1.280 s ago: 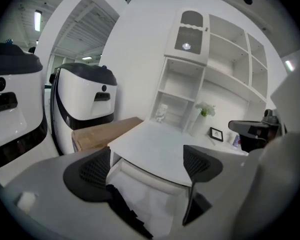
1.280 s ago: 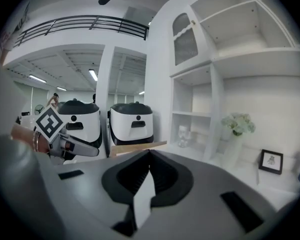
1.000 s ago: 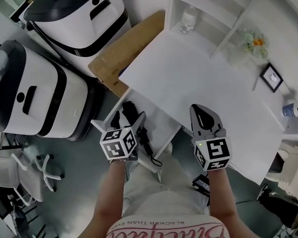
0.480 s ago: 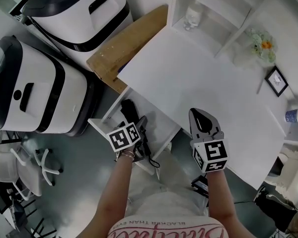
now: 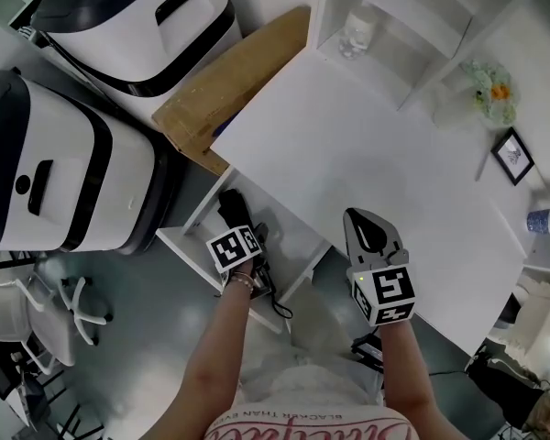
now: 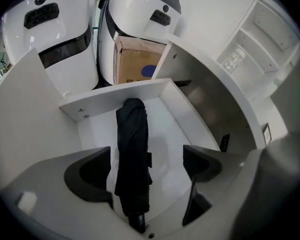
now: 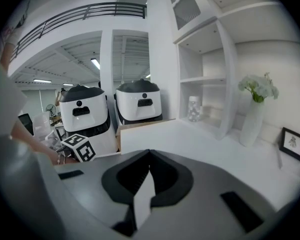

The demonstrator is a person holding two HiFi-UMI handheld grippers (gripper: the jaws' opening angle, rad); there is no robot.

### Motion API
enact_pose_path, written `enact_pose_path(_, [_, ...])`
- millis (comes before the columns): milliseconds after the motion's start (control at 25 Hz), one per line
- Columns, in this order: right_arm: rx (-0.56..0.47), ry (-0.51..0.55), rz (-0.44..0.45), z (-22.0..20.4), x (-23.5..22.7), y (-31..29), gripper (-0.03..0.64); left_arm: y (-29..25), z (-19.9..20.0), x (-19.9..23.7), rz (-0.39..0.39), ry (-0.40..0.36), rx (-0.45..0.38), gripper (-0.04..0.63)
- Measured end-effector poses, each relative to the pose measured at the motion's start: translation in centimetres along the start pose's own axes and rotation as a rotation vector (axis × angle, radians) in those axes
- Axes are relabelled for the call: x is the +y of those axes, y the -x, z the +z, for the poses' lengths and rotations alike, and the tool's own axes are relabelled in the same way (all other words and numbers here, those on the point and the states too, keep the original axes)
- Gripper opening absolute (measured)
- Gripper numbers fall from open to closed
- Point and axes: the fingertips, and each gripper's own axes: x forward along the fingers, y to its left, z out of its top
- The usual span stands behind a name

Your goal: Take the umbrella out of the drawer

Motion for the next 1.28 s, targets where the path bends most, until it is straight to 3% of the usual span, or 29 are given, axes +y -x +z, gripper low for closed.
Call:
enact_pose_path(360, [0.033,-0.010,0.013,-1.2,1.0,-0.9,0.008,-3.8,-2.3,1.7,0.095,-0.012,0.094,0.457])
enact_pose_path(640, [0.051,-0.003,0.008,-1.7,0.9,-1.1,0.008,-6.5,-3.3,2.6,0.140,0.002,0.112,0.446])
enact_pose_path(880, [0.068,-0.001,0.009,-2.5,1.1,-1.2,0.008,-7.8,-4.5,3.7,0.191,0.011,0.147,0.402])
enact_pose_path(1280, [0.087,0.017,0.028,-3.0,2.1,-2.0,0.008,-8.0,-4.5,3.5,0.187,-0.001,0.150,0.348])
